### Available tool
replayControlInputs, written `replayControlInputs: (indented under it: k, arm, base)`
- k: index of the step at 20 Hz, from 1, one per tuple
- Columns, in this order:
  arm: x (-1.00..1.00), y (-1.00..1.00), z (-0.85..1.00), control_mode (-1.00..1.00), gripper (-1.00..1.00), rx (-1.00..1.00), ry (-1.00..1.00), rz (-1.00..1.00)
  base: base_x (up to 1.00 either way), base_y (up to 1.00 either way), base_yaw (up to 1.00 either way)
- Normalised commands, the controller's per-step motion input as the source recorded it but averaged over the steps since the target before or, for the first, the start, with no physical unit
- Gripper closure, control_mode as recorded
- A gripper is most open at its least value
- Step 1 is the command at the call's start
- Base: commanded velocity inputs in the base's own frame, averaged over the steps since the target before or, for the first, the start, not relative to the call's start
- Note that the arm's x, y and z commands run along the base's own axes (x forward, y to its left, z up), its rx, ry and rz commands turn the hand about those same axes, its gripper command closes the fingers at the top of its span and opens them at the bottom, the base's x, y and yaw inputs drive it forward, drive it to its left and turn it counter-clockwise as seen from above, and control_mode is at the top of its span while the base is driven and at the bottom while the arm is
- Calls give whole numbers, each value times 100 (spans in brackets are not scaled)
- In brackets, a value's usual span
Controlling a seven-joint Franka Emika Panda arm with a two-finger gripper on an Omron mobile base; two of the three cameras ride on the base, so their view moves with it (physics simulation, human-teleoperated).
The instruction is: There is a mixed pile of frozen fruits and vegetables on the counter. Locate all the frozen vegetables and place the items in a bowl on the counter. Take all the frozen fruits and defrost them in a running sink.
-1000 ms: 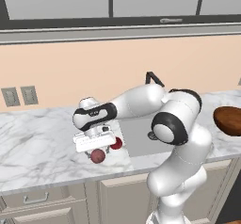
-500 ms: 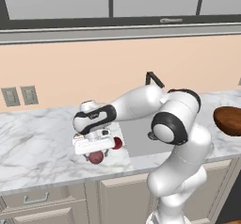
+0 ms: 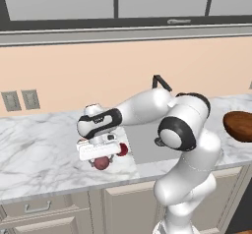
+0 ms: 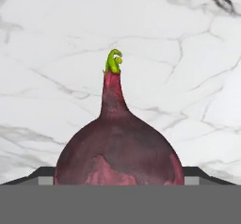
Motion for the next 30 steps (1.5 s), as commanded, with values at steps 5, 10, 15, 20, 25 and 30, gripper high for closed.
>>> replayControlInputs:
  k: [5, 10, 15, 20, 25, 30]
  arm:
    - [-1, -20, 17, -100, 100, -2, -1, -2]
    - [-1, -16, 26, -100, 100, 0, -4, -2]
    - [-3, -20, 27, -100, 100, 0, -5, -1]
    - [-3, -27, 26, -100, 100, 0, -5, -2]
    - [0, -27, 23, -100, 100, -1, -2, -4]
    - [2, -28, 18, -100, 100, -3, -4, -5]
  base:
    - [0, 0, 0]
    - [0, 0, 0]
    - [0, 0, 0]
    - [0, 0, 0]
    - [0, 0, 0]
    - [0, 0, 0]
